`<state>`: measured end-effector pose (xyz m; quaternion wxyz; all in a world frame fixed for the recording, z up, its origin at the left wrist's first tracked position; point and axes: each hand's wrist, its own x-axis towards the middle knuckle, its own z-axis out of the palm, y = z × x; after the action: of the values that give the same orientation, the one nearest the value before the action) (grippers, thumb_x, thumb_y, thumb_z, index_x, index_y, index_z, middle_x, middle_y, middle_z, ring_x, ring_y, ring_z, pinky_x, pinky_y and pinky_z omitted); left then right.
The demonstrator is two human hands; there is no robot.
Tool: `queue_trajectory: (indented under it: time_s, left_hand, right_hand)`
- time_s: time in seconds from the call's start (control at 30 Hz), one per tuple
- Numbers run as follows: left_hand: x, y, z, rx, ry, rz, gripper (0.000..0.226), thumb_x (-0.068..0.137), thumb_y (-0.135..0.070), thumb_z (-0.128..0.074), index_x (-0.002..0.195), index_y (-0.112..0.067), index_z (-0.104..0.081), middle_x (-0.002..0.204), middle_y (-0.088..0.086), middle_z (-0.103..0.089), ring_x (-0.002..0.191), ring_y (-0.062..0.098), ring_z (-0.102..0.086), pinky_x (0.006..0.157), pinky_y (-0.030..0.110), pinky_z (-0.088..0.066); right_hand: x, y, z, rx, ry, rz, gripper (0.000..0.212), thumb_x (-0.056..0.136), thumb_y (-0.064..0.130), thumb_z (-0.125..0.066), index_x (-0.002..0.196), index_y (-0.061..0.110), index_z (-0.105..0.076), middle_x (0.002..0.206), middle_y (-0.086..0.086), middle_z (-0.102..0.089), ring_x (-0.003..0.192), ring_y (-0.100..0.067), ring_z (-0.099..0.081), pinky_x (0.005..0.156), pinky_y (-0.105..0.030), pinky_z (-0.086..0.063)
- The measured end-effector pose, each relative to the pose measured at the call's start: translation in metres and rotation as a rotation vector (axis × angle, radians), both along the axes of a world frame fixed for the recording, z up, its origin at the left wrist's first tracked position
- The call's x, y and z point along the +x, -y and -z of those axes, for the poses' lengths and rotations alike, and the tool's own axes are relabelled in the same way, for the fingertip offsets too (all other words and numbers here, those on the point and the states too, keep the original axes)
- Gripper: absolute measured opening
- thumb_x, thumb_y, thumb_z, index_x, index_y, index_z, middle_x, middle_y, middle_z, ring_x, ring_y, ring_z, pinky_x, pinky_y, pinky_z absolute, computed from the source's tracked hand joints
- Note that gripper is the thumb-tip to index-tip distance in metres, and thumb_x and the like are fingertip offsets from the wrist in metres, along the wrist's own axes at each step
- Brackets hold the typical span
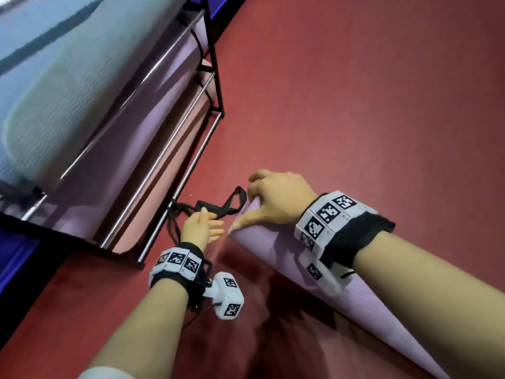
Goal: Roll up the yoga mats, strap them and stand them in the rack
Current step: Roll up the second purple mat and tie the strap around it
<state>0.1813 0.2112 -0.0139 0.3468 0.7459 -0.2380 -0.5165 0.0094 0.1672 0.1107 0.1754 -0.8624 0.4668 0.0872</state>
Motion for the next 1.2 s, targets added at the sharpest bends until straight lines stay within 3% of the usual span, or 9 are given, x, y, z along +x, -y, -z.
queue_trajectory:
  time_s: [0.1, 0.2, 0.3, 0.47, 0.6, 0.77, 0.97, 1.1, 1.2]
  left_hand:
    - [0.016, 0.02, 0.06, -0.068, 0.335, 0.218, 0.021, 0.096, -0.014, -0.048, 0.112, -0.004, -0.058, 0.117, 0.019, -0.062, 0.082, 0.028, -0.061, 0.072, 0.032, -0.047]
    - [0.019, 0.043, 0.109, -0.138, 0.534, 0.47, 0.039, 0.087, -0.016, -0.063, 0.125, -0.006, -0.056, 0.125, 0.012, -0.057, 0.115, 0.029, -0.054, 0.1, 0.035, -0.04]
    - [0.012, 0.052, 0.122, -0.1, 0.627, 0.539, 0.036, 0.085, -0.022, -0.065, 0.117, -0.008, -0.058, 0.123, 0.011, -0.051, 0.107, 0.032, -0.057, 0.093, 0.037, -0.043]
    - [0.008, 0.048, 0.131, -0.083, 0.885, 0.546, 0.02, 0.091, -0.022, -0.056, 0.101, -0.004, -0.058, 0.117, 0.012, -0.046, 0.089, 0.035, -0.059, 0.073, 0.04, -0.044]
    - [0.007, 0.033, 0.082, -0.26, 0.789, 0.304, 0.023, 0.091, -0.024, -0.06, 0.093, -0.002, -0.068, 0.108, 0.01, -0.058, 0.088, 0.034, -0.06, 0.075, 0.036, -0.044]
    - [0.021, 0.006, -0.036, -0.26, 0.643, -0.055, 0.024, 0.089, -0.027, -0.062, 0.087, -0.003, -0.068, 0.093, 0.013, -0.063, 0.088, 0.031, -0.057, 0.075, 0.03, -0.038]
    - [0.027, -0.033, -0.175, -0.284, 0.394, -0.202, 0.014, 0.087, -0.014, -0.066, 0.082, -0.004, -0.058, 0.077, 0.01, -0.059, 0.072, 0.019, -0.051, 0.068, 0.026, -0.04]
    - [0.015, -0.041, -0.263, -0.373, 0.31, -0.191, 0.021, 0.09, -0.009, -0.061, 0.074, -0.017, -0.048, 0.065, 0.0, -0.059, 0.057, 0.0, -0.056, 0.065, 0.014, -0.043]
    - [-0.003, -0.04, -0.323, -0.476, 0.214, -0.229, 0.017, 0.093, -0.017, -0.056, 0.076, -0.015, -0.053, 0.069, -0.001, -0.063, 0.06, 0.001, -0.059, 0.067, 0.015, -0.047]
  right_hand:
    - [0.0, 0.026, 0.025, 0.035, 0.004, -0.015, 0.065, 0.064, 0.081, -0.054, 0.094, 0.025, -0.066, 0.127, 0.004, -0.053, 0.112, -0.021, -0.054, 0.092, -0.039, -0.045]
    - [-0.002, 0.052, 0.039, 0.093, 0.021, -0.029, 0.052, 0.065, 0.079, -0.055, 0.077, 0.029, -0.06, 0.107, 0.001, -0.059, 0.101, -0.021, -0.055, 0.09, -0.037, -0.046]
    - [-0.006, 0.06, 0.038, 0.147, 0.068, -0.026, 0.057, 0.06, 0.081, -0.055, 0.073, 0.027, -0.061, 0.093, 0.001, -0.062, 0.09, -0.019, -0.058, 0.086, -0.039, -0.049]
    - [-0.008, 0.053, 0.03, 0.12, 0.074, -0.02, 0.06, 0.059, 0.08, -0.055, 0.078, 0.024, -0.065, 0.094, 0.0, -0.063, 0.095, -0.02, -0.057, 0.088, -0.04, -0.048]
    - [-0.011, 0.031, 0.002, 0.046, 0.093, 0.004, 0.055, 0.065, 0.075, -0.06, 0.086, 0.025, -0.067, 0.113, -0.001, -0.059, 0.105, -0.02, -0.055, 0.092, -0.034, -0.045]
    - [-0.022, -0.019, -0.068, 0.022, 0.104, 0.031, 0.061, 0.06, 0.076, -0.062, 0.095, 0.026, -0.069, 0.142, 0.002, -0.043, 0.116, -0.017, -0.054, 0.09, -0.029, -0.042]
    - [-0.025, -0.049, -0.169, -0.101, 0.351, 0.082, 0.061, 0.057, 0.079, -0.051, 0.073, 0.022, -0.069, 0.124, -0.008, -0.06, 0.094, -0.025, -0.065, 0.073, -0.03, -0.049]
    - [-0.022, -0.044, -0.223, -0.157, 0.475, 0.195, 0.063, 0.056, 0.077, -0.055, 0.076, 0.019, -0.069, 0.127, -0.008, -0.057, 0.106, -0.023, -0.061, 0.081, -0.022, -0.039]
    - [-0.017, -0.045, -0.246, -0.205, 0.555, 0.238, 0.061, 0.056, 0.074, -0.059, 0.077, 0.018, -0.07, 0.127, -0.01, -0.056, 0.11, -0.025, -0.06, 0.086, -0.022, -0.038]
